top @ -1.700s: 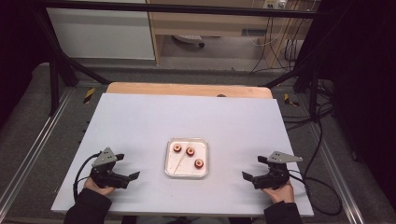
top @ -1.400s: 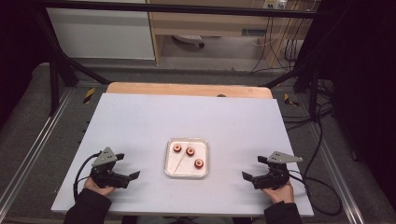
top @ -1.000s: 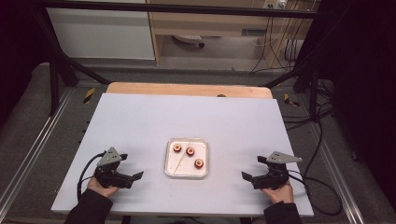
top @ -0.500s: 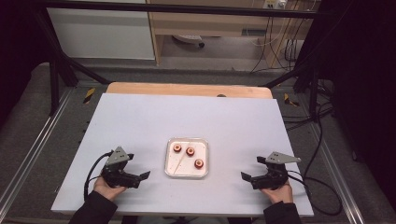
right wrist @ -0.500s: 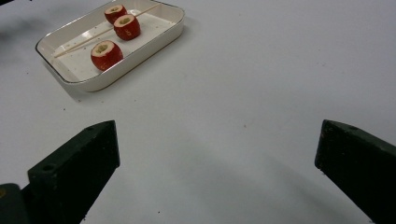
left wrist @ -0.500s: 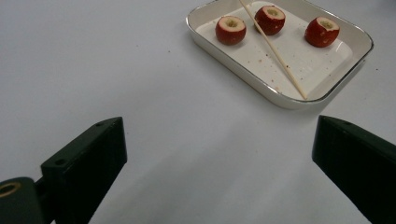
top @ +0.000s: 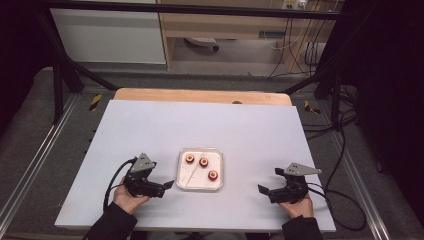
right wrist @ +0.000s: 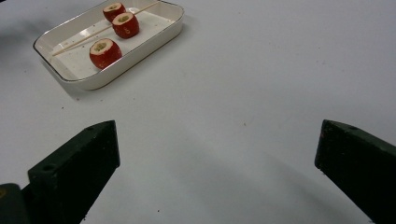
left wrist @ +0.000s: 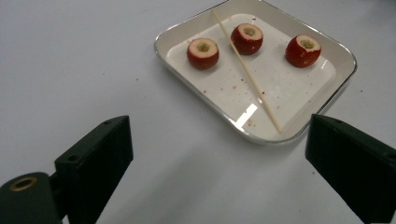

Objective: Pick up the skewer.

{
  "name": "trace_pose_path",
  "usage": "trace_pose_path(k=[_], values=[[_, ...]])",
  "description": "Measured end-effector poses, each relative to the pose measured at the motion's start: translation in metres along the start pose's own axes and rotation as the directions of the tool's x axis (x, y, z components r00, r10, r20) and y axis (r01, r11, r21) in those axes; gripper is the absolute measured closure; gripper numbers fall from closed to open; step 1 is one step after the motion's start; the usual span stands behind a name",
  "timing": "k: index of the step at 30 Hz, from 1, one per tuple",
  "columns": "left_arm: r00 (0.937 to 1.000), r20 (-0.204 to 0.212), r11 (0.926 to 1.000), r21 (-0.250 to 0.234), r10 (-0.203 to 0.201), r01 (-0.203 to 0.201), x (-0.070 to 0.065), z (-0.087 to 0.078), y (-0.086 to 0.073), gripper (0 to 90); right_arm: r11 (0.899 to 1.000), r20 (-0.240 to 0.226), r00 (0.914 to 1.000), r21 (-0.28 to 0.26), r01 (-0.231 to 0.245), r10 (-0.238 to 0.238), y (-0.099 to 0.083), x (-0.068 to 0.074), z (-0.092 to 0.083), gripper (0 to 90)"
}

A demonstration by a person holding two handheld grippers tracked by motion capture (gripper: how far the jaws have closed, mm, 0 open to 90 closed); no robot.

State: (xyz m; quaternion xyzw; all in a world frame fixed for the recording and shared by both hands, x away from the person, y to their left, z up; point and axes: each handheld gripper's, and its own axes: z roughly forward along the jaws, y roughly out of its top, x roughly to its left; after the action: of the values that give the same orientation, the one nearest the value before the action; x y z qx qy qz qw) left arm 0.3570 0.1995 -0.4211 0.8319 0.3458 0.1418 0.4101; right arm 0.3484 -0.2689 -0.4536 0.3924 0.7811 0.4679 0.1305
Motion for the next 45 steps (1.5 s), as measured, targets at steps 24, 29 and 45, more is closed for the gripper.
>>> trace_pose_path(k=[24,29,45], values=[[0.9921,-0.121,0.9947,0.092,-0.034,0.046,-0.043,0.061,0.038,40.3,1.000,0.000,1.0000,0.008,0.001,-0.001,-0.001,0.001,0.001,0.6],[0.9913,-0.122,0.9938,0.092,-0.050,0.061,-0.049,0.071,0.037,57.7,1.000,-0.003,1.0000,0.003,0.002,-0.002,0.000,0.001,0.001,0.6],[0.9842,-0.169,0.9911,0.112,-0.052,0.072,-0.054,0.083,0.032,76.8,1.000,-0.007,1.0000,0.006,0.000,0.000,-0.001,0.001,0.002,0.6]])
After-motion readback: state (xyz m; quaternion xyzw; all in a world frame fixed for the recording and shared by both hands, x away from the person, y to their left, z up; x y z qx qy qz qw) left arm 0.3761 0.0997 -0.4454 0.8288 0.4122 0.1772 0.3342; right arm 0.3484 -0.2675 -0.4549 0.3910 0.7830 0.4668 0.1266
